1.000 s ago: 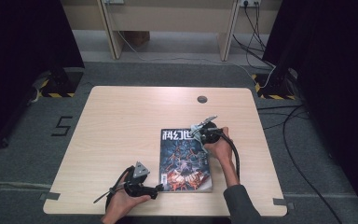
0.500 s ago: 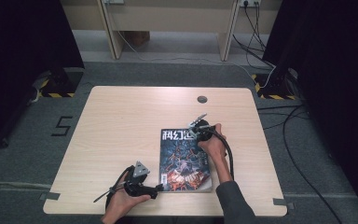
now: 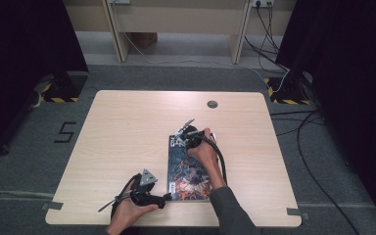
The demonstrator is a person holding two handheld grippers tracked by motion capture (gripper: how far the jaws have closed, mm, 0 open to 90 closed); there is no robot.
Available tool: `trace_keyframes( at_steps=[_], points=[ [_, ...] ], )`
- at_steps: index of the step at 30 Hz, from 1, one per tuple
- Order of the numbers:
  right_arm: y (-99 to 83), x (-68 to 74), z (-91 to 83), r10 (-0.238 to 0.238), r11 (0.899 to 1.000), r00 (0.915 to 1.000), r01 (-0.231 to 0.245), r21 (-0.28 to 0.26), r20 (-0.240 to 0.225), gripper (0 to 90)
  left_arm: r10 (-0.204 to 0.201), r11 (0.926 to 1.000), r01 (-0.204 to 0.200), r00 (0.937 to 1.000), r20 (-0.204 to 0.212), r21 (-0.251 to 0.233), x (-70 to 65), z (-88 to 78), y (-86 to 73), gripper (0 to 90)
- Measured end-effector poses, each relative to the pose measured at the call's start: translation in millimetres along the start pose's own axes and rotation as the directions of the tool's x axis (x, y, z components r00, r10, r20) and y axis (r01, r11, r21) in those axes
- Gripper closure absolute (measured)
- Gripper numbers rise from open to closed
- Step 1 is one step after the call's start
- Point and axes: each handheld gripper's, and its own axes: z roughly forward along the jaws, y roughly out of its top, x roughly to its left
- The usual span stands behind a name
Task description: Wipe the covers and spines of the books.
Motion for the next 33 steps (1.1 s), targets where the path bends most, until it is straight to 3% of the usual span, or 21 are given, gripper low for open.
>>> trace_keyframes(
  at_steps=[7, 13, 16, 19, 20, 22, 24, 26, 27, 30, 31, 33],
  points=[
    [-0.8, 23.6, -5.7, -0.065, 0.997, 0.9962, 0.063, -0.033, -0.058, 77.2, 0.006, 1.0000, -0.006, 1.0000, -0.002, 0.001, -0.5, 0.0, 0.4, 13.9],
    [-11.2, 41.9, -15.2, -0.160, 0.986, 0.9812, 0.153, -0.071, -0.108, 77.2, 0.006, 1.0000, -0.006, 1.0000, -0.003, 0.000, -0.6, -0.1, 0.4, 13.9],
    [-19.9, 50.9, -21.8, -0.166, 0.984, 0.9774, 0.157, -0.081, -0.131, 77.2, -0.006, 1.0000, 0.006, 1.0000, -0.001, -0.002, 0.3, -0.3, -0.6, 13.9],
    [-27.2, 57.3, -27.5, -0.206, 0.976, 0.9680, 0.193, -0.099, -0.144, 77.2, -0.005, 1.0000, 0.005, 1.0000, -0.002, -0.002, 0.2, -0.6, -0.8, 13.9],
    [-31.5, 61.3, -29.9, -0.204, 0.976, 0.9691, 0.190, -0.108, -0.139, 77.2, -0.008, 1.0000, 0.008, 1.0000, -0.001, -0.004, 0.1, -0.7, -0.9, 13.9],
    [-37.8, 65.9, -33.8, -0.221, 0.971, 0.9640, 0.203, -0.126, -0.148, 77.1, 0.011, 0.9999, -0.011, 0.9999, -0.010, -0.009, -2.1, -1.6, -0.5, 14.5],
    [-44.8, 70.3, -38.6, -0.226, 0.969, 0.9602, 0.205, -0.136, -0.165, 76.9, 0.054, 0.9985, -0.054, 0.9986, -0.001, -0.005, -3.3, -5.1, 1.2, 18.9],
    [-51.9, 72.7, -41.4, -0.237, 0.964, 0.9569, 0.210, -0.160, -0.168, 76.7, -0.016, 0.9990, 0.017, 0.9996, 0.021, -0.040, 0.8, -11.8, 2.1, 19.7],
    [-56.2, 73.9, -43.4, -0.216, 0.969, 0.9602, 0.188, -0.162, -0.176, 76.7, -0.033, 0.9983, 0.034, 0.9991, 0.026, -0.047, 3.5, -14.5, 2.3, 19.4],
    [-63.3, 74.2, -46.2, -0.210, 0.968, 0.9595, 0.177, -0.177, -0.188, 76.6, -0.070, 0.9949, 0.070, 0.9975, -0.007, -0.073, 18.5, -24.1, 1.6, 19.6],
    [-66.4, 76.3, -48.3, -0.195, 0.971, 0.9628, 0.162, -0.175, -0.187, 76.6, -0.089, 0.9923, 0.087, 0.9959, -0.019, -0.089, 24.6, -27.2, 1.2, 20.5],
    [-71.9, 79.4, -51.5, -0.208, 0.967, 0.9591, 0.171, -0.190, -0.192, 76.5, -0.115, 0.9882, 0.110, 0.9925, -0.041, -0.106, 34.7, -32.3, 1.6, 21.7]
  ],
)
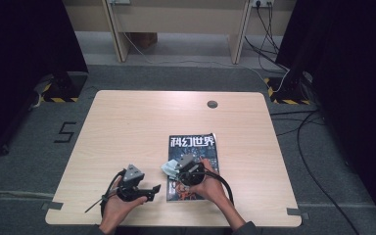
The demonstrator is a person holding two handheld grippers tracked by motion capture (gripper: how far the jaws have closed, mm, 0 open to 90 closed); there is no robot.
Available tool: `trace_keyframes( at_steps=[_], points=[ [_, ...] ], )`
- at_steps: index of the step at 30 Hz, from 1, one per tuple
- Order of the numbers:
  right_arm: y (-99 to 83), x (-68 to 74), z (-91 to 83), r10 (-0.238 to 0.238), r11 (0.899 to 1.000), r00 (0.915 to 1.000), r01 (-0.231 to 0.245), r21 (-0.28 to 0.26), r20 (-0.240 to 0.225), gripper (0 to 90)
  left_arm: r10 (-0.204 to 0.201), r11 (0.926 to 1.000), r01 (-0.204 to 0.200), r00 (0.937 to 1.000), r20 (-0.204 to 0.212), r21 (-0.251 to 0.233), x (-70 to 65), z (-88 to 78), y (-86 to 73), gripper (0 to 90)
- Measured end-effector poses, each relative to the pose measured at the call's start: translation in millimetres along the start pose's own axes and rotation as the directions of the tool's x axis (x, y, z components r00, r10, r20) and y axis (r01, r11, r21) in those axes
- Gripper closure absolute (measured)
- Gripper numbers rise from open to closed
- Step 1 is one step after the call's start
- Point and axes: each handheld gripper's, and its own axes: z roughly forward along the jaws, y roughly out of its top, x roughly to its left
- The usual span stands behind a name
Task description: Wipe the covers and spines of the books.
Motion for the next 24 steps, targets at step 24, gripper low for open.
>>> trace_keyframes(
  at_steps=[24],
  points=[
    [-16.6, 50.4, -23.4, -0.050, 0.999, 0.9912, 0.048, -0.020, -0.122, 76.0, 0.012, 0.9972, -0.008, 0.9984, -0.055, 0.074, 19.5, 5.2, -4.5, 21.5]
  ],
)
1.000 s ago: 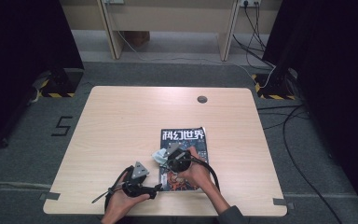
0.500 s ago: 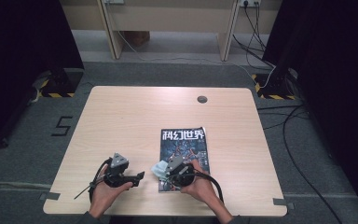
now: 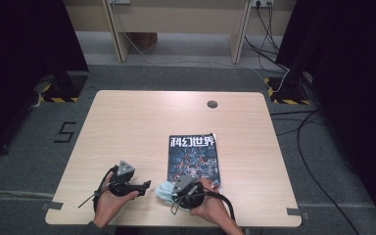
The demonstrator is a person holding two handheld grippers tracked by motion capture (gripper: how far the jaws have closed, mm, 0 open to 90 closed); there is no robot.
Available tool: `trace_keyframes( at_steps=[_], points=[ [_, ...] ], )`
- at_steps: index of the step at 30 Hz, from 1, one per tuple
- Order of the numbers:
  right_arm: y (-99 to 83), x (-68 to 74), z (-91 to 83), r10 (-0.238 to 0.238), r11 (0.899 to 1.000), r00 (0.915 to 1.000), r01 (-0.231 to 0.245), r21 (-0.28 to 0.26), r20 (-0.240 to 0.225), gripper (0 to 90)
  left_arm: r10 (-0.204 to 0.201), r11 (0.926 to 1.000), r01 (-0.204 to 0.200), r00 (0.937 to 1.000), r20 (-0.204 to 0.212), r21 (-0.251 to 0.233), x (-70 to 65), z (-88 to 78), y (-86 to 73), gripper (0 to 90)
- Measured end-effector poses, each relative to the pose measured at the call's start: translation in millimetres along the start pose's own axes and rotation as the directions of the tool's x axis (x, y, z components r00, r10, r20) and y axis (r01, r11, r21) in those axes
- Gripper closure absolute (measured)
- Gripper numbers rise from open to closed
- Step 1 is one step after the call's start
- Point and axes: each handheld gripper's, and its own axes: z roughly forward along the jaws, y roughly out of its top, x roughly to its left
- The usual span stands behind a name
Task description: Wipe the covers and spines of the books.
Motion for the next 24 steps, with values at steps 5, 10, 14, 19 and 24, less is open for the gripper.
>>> trace_keyframes(
  at_steps=[5, 10, 14, 19, 24],
  points=[
    [-15.5, -8.7, -12.2, 0.060, 0.998, 0.9982, -0.060, 0.009, 0.004, 76.2, 0.020, 0.9997, -0.020, 0.9998, 0.000, 0.011, -4.1, 2.1, -0.3, 21.4],
    [-35.9, -23.2, -26.3, 0.132, 0.991, 0.9905, -0.133, 0.007, 0.039, 76.4, 0.044, 0.9989, -0.044, 0.9987, 0.026, 0.016, -9.6, 4.7, -0.6, 20.9],
    [-54.1, -33.6, -39.7, 0.187, 0.982, 0.9795, -0.188, 0.007, 0.075, 76.4, 0.060, 0.9980, -0.061, 0.9973, 0.043, 0.016, -15.4, 6.1, -0.5, 19.9],
    [-72.4, -40.1, -54.9, 0.229, 0.973, 0.9674, -0.231, 0.009, 0.108, 76.4, 0.068, 0.9977, -0.067, 0.9916, 0.110, -0.011, -29.4, 8.9, 1.1, 17.0],
    [-81.6, -47.1, -61.9, 0.270, 0.962, 0.9539, -0.273, 0.006, 0.131, 75.8, 0.109, 0.9939, -0.110, 0.9808, 0.162, -0.002, -52.3, 15.3, 0.6, 16.8]
  ],
)
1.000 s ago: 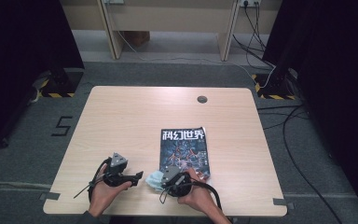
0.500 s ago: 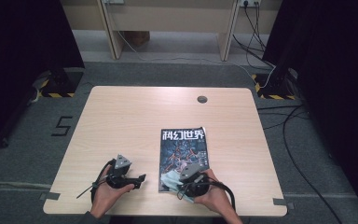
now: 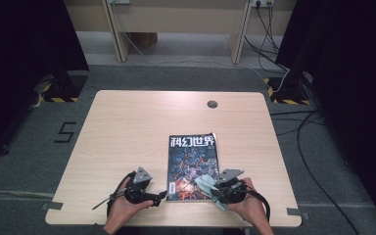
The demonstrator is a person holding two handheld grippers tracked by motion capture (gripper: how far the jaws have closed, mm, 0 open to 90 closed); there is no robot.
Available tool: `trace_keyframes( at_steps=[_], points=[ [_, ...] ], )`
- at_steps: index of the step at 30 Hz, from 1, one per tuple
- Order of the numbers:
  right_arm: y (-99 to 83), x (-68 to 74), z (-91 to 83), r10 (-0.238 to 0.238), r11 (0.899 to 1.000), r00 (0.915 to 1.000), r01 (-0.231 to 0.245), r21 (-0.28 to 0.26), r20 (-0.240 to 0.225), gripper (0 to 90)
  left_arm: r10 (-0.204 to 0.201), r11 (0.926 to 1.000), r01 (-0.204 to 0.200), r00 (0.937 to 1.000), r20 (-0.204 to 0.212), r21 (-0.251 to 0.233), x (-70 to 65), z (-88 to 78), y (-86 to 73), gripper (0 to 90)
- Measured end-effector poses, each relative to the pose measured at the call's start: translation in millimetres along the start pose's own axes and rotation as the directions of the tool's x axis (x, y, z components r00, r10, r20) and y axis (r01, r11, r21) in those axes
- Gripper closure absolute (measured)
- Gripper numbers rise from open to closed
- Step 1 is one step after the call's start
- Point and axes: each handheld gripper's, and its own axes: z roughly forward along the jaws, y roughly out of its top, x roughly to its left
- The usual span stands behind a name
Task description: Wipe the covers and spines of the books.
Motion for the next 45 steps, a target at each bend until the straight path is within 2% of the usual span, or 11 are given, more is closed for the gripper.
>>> trace_keyframes(
  at_steps=[3, 8, 16, 23, 26, 30, 31, 34, 38, 41, 45],
  points=[
    [-0.6, -3.0, -1.3, 0.001, 1.000, 1.0000, -0.001, 0.006, 0.010, 75.9, 0.022, 0.9998, -0.022, 0.9997, 0.015, 0.003, -7.9, 4.4, 1.1, 16.5],
    [0.2, -4.7, -0.9, -0.004, 1.000, 1.0000, 0.004, 0.016, 0.008, 76.4, 0.045, 0.9985, -0.045, 0.9990, 0.003, 0.032, -12.6, 8.9, 0.5, 16.9],
    [1.0, -24.4, 2.4, 0.046, 0.999, 0.9970, -0.047, 0.011, 0.062, 77.2, 0.051, 0.9981, -0.051, 0.9987, 0.006, 0.035, -13.8, 10.6, 0.7, 16.0],
    [8.4, -41.6, 8.8, 0.077, 0.997, 0.9928, -0.078, 0.011, 0.092, 78.3, 0.041, 0.9987, -0.042, 0.9989, 0.020, 0.029, -13.2, 11.3, 1.4, 16.4],
    [10.5, -49.0, 9.8, 0.092, 0.996, 0.9912, -0.094, 0.011, 0.095, 78.8, -0.018, 0.9996, 0.019, 0.9989, 0.043, -0.022, -10.9, 7.8, 4.7, 16.7],
    [10.4, -59.3, 9.8, 0.110, 0.994, 0.9882, -0.112, 0.015, 0.106, 80.2, -0.028, 0.9993, 0.028, 0.9995, -0.011, -0.024, -8.8, 12.8, 8.8, 17.2],
    [10.4, -61.8, 8.5, 0.116, 0.993, 0.9861, -0.118, 0.010, 0.119, 81.0, -0.029, 0.9993, 0.029, 0.9995, -0.010, -0.023, -8.6, 14.4, 9.0, 17.2],
    [9.8, -65.4, 4.8, 0.124, 0.992, 0.9812, -0.127, 0.011, 0.148, 82.1, -0.002, 1.0000, 0.002, 0.9996, -0.029, 0.001, -10.7, 19.1, 8.9, 17.4],
    [7.7, -69.5, 0.8, 0.137, 0.991, 0.9794, -0.136, -0.014, 0.149, 82.8, 0.020, 0.9997, -0.019, 0.9988, -0.046, 0.015, -12.9, 20.9, 9.2, 15.9],
    [10.3, -70.4, -9.0, 0.153, 0.988, 0.9758, -0.146, -0.052, 0.157, 82.8, 0.008, 0.9998, -0.007, 0.9991, -0.041, 0.017, -11.2, 20.6, 8.7, 15.7],
    [9.8, -78.6, -29.5, 0.186, 0.980, 0.9648, -0.168, -0.110, 0.186, 82.7, 0.008, 0.9999, -0.007, 0.9989, -0.047, 0.015, -9.5, 20.4, 8.6, 14.8]
  ],
)
